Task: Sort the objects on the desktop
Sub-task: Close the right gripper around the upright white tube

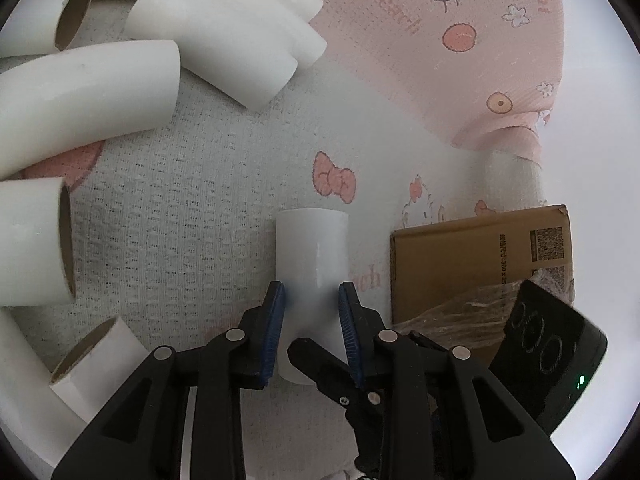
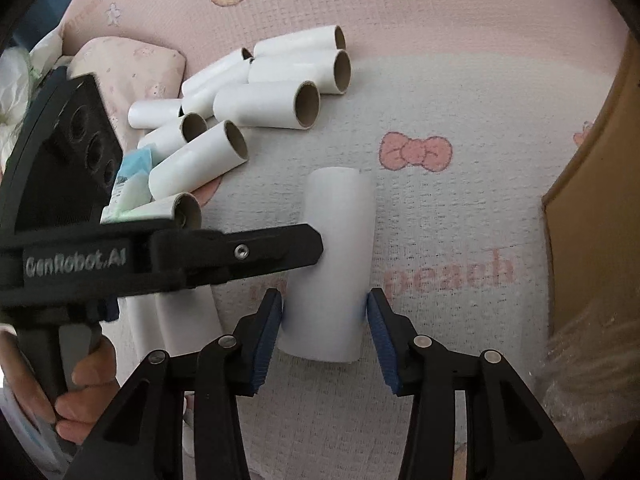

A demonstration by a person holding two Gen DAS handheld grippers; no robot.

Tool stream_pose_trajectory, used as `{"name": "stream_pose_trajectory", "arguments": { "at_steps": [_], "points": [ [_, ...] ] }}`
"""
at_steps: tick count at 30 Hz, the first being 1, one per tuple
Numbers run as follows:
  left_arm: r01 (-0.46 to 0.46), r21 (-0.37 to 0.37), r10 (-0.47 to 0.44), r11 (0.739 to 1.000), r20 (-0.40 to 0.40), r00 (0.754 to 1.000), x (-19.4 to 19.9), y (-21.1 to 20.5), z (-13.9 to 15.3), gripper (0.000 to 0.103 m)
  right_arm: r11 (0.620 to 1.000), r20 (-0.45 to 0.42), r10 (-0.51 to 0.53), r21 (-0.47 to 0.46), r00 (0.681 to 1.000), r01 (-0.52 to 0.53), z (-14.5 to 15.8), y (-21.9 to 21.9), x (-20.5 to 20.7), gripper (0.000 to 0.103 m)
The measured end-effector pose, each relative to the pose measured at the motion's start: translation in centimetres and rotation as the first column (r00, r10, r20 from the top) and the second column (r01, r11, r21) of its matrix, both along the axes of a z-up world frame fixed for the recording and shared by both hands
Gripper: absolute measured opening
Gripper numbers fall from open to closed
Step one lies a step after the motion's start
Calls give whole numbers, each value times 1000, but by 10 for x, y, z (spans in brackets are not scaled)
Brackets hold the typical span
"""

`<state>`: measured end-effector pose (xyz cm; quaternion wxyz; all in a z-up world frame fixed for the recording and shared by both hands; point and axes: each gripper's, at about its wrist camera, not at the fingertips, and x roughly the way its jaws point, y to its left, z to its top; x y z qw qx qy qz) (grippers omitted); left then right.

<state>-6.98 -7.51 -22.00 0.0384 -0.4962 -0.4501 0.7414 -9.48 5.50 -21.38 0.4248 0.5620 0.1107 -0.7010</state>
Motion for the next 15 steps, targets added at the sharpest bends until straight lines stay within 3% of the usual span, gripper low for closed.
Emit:
{"name": "stream_pose_trajectory", "arguments": {
  "at_steps": [5, 15],
  "points": [
    [2, 2, -2, 1000, -9, 1000, -2, -4, -1, 31, 1000, 44, 13, 19, 999, -14, -5, -9, -10, 42],
    [-10, 51, 10, 999, 0, 1000, -9, -15, 1, 33, 1000, -27, 5, 6, 1000, -5, 7, -5, -4, 42]
  ]
}}
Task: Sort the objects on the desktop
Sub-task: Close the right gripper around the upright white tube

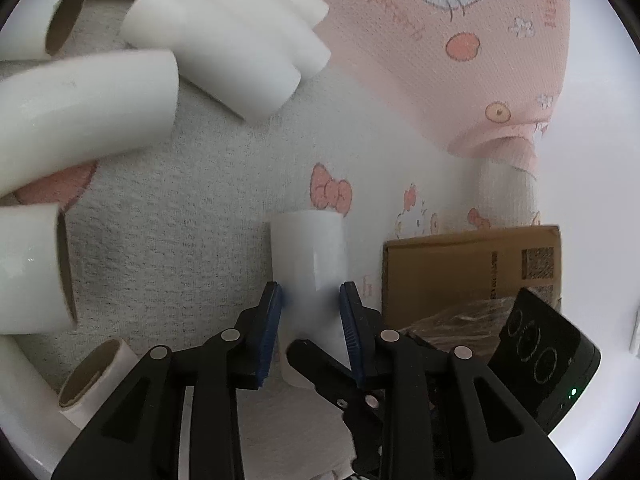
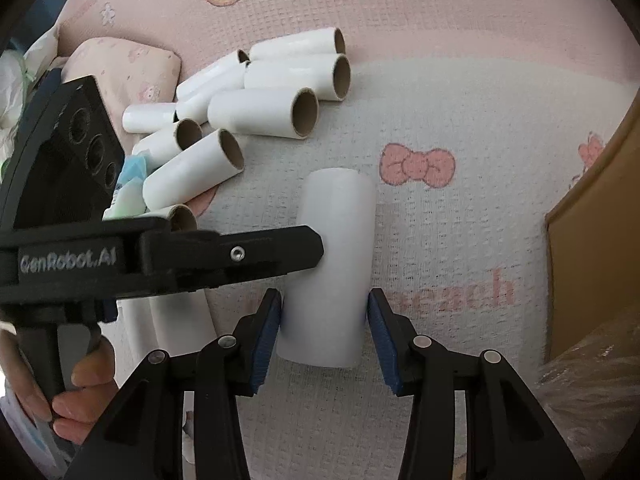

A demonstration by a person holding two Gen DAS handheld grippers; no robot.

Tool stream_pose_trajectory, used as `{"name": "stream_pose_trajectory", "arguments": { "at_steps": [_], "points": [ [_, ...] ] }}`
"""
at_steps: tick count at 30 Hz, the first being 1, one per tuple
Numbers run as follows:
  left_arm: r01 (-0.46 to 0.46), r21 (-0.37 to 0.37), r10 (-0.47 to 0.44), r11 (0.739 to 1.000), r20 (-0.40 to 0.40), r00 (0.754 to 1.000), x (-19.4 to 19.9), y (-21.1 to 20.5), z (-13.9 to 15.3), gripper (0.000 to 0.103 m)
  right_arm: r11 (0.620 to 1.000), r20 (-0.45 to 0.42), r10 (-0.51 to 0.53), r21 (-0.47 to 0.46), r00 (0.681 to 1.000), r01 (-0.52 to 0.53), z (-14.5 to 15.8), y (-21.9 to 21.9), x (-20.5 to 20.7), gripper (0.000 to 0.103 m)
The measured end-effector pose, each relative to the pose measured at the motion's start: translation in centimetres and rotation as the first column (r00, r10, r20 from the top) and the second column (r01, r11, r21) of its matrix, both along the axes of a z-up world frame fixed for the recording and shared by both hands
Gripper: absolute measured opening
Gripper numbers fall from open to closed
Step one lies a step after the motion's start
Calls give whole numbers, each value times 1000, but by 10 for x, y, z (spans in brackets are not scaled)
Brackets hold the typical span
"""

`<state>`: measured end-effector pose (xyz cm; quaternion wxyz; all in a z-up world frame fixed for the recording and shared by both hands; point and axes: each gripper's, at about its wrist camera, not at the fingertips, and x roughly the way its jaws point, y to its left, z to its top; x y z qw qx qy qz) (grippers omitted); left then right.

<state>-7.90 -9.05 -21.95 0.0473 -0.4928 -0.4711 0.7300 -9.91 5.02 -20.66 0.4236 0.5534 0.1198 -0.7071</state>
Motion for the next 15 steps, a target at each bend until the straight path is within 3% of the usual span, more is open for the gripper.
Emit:
{"name": "stream_pose_trajectory", "arguments": {
  "at_steps": [5, 12, 15],
  "points": [
    [-28, -9, 27, 1000, -31, 999, -4, -13, 14, 33, 998, 7, -4, -62, 1000, 4, 16, 4, 4, 42],
    [12, -85, -21, 996, -114, 993, -3, -1, 52, 33, 996, -48, 1, -89, 999, -6, 43, 4, 16, 42],
    [24, -69, -34, 997, -142, 989, -4, 0, 66, 33, 994, -106, -1, -112, 994, -11, 59, 12, 22, 42]
  ]
}}
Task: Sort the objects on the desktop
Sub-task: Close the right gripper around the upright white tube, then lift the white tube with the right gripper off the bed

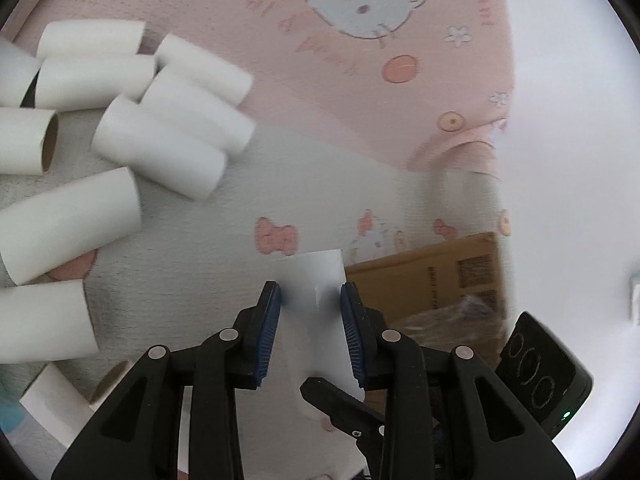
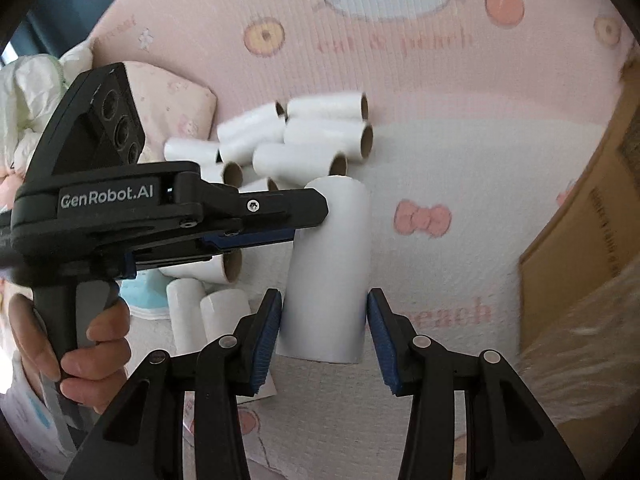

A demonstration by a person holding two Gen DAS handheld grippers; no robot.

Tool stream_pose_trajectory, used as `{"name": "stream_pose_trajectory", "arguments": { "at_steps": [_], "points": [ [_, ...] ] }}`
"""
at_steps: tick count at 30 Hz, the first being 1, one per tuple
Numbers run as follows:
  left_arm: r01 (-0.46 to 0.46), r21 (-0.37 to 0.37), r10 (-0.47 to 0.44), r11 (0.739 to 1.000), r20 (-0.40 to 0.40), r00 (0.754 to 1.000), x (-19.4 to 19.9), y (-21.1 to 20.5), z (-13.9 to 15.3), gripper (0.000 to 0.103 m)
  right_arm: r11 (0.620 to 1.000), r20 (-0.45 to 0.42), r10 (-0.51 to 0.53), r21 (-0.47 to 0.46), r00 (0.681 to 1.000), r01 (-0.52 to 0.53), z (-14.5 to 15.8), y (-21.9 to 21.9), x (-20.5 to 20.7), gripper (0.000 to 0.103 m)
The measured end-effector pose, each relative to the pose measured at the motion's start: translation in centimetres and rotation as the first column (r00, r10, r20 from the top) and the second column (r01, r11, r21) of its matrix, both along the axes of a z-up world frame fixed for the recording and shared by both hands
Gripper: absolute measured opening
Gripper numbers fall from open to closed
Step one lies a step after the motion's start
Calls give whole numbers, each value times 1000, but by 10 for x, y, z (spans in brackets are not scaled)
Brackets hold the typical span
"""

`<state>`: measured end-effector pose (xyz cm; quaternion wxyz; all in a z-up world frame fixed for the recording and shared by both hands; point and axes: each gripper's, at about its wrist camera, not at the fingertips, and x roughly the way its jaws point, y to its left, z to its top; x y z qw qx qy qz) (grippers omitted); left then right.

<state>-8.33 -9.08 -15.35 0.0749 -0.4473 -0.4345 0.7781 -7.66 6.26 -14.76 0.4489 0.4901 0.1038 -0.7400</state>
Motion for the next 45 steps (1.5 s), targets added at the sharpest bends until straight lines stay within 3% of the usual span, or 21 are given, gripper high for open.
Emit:
{"name": "stream_pose_trajectory", "arguments": {
  "at_steps": [3, 7, 18, 23, 27, 33, 36, 45],
  "points": [
    [-16, 94, 18, 995, -12, 1000, -2, -4, 6, 42, 1000, -29, -7, -16, 1000, 7, 11, 6, 4, 42],
    [-23, 136, 23, 990, -2, 1000, -4, 2, 11, 50, 999, -50, -19, -49, 999, 17, 23, 16, 6, 42],
    [39, -22, -38, 999, 34, 999, -11, 39, 24, 49, 995, -127, -68, -88, 990, 57, 41, 32, 14, 41],
    [65, -89, -61, 994, 49, 997, -10, 50, 11, 41, 998, -128, -63, -38, 990, 59, 21, 29, 19, 41],
    [94, -80, -88, 992, 80, 993, -9, 53, -15, 38, 997, -38, -75, 22, 996, 76, -14, 29, 13, 41],
    [85, 23, -87, 996, 189, 978, -16, 47, -61, 38, 993, 130, -105, 75, 986, 96, -53, 28, -1, 41],
    [100, 42, -107, 994, 230, 967, -18, 48, -76, 40, 989, 156, -111, 114, 982, 94, -64, 24, -4, 41],
    [106, 126, -133, 986, 231, 964, -23, 44, -90, 45, 985, 227, -121, 150, 966, 88, -72, 13, -19, 41]
  ]
}}
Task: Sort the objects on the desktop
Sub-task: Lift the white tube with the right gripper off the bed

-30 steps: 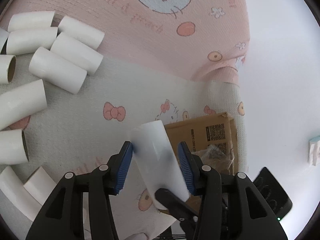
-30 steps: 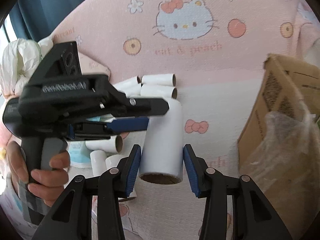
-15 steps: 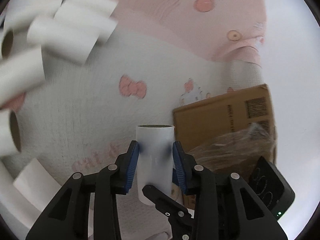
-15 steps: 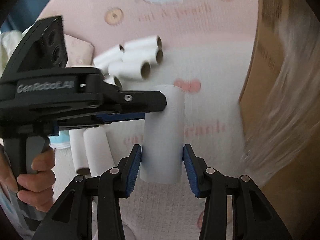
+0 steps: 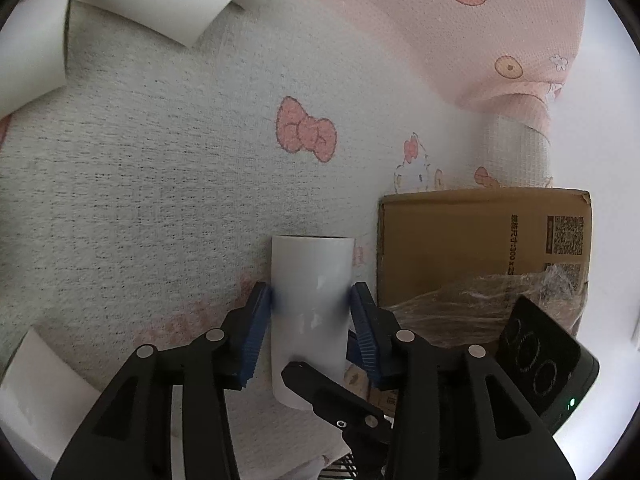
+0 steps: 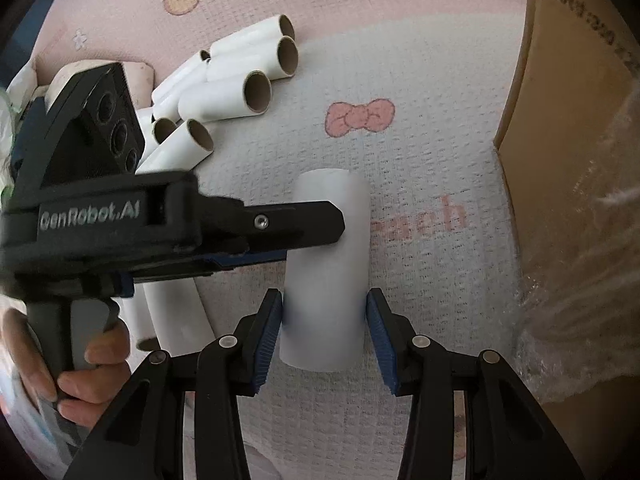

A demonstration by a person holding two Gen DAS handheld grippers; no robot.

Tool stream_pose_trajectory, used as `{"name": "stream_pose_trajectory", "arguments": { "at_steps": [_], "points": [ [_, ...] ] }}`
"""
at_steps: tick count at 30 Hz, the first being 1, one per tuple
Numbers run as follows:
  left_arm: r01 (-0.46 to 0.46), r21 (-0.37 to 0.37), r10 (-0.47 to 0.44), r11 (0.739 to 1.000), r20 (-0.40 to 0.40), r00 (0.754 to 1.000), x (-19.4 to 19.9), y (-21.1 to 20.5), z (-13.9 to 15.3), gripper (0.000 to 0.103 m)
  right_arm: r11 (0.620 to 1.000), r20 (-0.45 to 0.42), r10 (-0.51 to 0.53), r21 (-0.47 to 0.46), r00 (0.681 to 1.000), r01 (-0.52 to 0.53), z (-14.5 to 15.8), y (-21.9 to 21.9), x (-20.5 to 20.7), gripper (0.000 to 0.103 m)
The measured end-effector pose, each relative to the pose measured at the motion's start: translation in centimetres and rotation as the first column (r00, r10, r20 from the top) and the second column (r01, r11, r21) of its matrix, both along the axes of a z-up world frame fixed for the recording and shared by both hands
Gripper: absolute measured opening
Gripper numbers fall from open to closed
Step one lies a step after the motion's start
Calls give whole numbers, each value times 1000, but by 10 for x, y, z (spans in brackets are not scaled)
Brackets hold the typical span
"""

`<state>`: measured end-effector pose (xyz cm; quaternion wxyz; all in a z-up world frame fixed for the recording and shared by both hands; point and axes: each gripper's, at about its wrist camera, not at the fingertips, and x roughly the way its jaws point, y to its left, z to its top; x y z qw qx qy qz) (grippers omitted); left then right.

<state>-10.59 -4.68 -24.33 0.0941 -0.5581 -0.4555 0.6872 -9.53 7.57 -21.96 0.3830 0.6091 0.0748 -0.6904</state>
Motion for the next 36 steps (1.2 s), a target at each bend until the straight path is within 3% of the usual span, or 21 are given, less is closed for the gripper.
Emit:
{"name": "stream_pose_trajectory", "arguments": {
  "at_steps": [6, 10, 23, 31, 36],
  "points": [
    [24, -44, -26, 999, -35, 999, -2, 5, 10, 45, 1000, 50, 3, 8, 999, -3, -5, -6, -7, 41],
    [33, -78, -41, 996, -97, 994, 2, 3, 34, 45, 1000, 15, 0, -8, 1000, 0, 7, -8, -3, 41],
    [1, -217, -72, 976, -321, 944, 11, -1, 153, 45, 990, -227, 57, -111, 972, -84, 115, -20, 6, 41],
    [19, -281, -130, 960, -384, 914, 8, 17, 201, 45, 987, -291, 48, -135, 955, -91, 156, -5, 0, 41],
    [48, -316, -191, 948, -439, 878, -1, 37, 236, 45, 986, -336, 27, -147, 941, -81, 187, 10, -7, 41]
  ]
}}
